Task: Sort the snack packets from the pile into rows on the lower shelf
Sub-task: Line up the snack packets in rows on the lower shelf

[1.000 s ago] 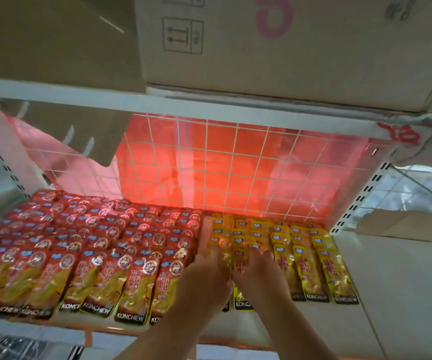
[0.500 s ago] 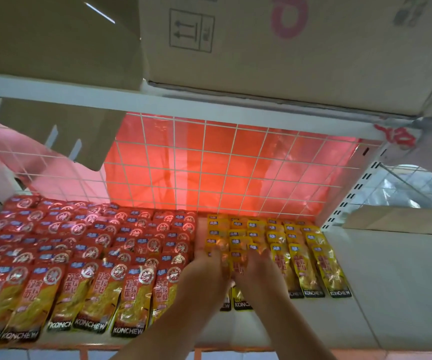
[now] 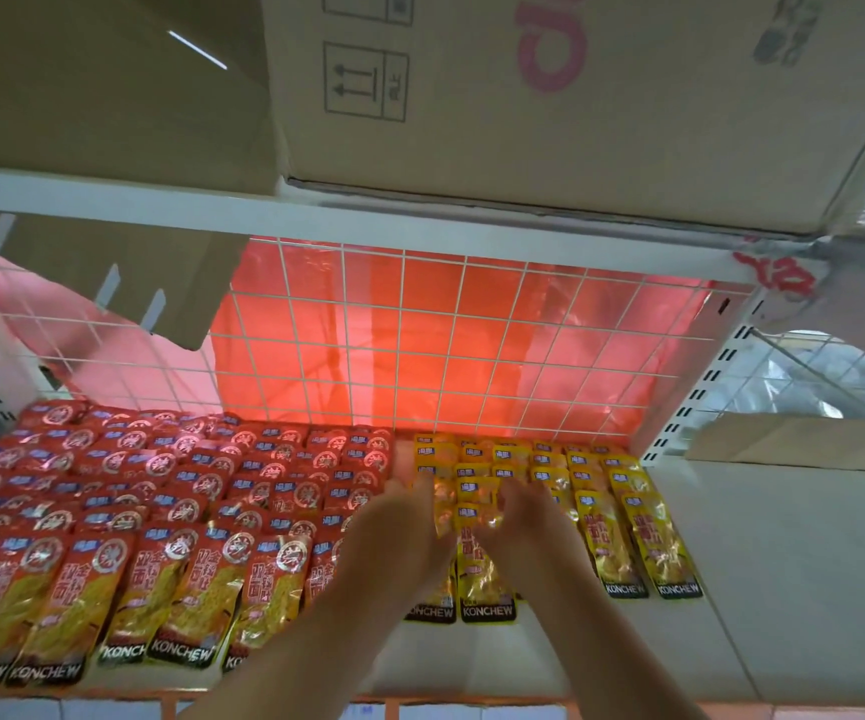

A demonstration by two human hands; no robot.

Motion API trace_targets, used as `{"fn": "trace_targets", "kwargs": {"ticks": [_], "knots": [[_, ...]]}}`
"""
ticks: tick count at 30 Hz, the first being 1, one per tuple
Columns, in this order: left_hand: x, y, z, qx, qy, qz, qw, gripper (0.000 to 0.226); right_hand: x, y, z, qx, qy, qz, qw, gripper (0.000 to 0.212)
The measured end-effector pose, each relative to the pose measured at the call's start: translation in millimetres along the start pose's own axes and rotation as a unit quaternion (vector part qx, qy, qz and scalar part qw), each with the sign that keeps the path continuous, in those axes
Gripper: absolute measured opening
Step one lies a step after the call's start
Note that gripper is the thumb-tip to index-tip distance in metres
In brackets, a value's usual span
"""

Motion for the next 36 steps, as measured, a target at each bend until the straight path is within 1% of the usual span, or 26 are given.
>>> {"fn": "trace_targets", "kwargs": {"ticks": [4,7,10,13,17,20,24,26,28,31,34,36], "knots": [[-60,22,13,0.077,0.006,0.025,0.997,0.049,-53,3,-25,-0.068,0.035,0.046,0.996,0.025],[-111,32,24,0.121,-0.030,0.042,0.991,0.047,-99,-5,-49,-0.140,0.070,0.117,0.981,0.024],[-154,33,33,0.170,-0.066,0.076,0.980,0.041,-139,-18,-69,-0.195,0.095,0.157,0.964,0.021],[-188,32,44,0.218,-0.095,0.108,0.965,0.037,-174,-36,-78,-0.232,0.105,0.203,0.946,0.018],[-219,33,69,0.290,-0.120,0.131,0.940,0.030,-217,-68,-75,-0.245,0.104,0.252,0.930,0.015],[-233,31,97,0.332,-0.142,0.132,0.923,0.027,-247,-96,-61,-0.226,0.091,0.304,0.921,0.013],[-248,21,151,0.395,-0.178,0.137,0.891,0.026,-291,-138,-26,-0.186,0.069,0.367,0.909,0.012],[-255,13,182,0.422,-0.204,0.136,0.873,0.024,-316,-162,-3,-0.165,0.063,0.398,0.900,0.015],[-260,6,211,0.439,-0.212,0.129,0.863,0.024,-337,-184,18,-0.142,0.070,0.422,0.892,0.019],[-268,-11,269,0.480,-0.198,0.123,0.846,0.028,-371,-226,68,-0.089,0.063,0.461,0.881,0.013],[-274,-31,325,0.509,-0.188,0.129,0.830,0.032,-398,-268,129,-0.032,0.053,0.486,0.872,0.013],[-274,-45,364,0.525,-0.182,0.127,0.822,0.028,-411,-302,174,-0.003,0.051,0.497,0.866,0.016]]}}
Point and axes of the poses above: each hand's wrist, its own y-axis towards the middle knuckle, its own x-axis out of the palm, z = x × y, the point moved 5 cm from there along y, towards the middle knuckle, and after that the axes turned 1 degree about -z, right-handed, at the moved point
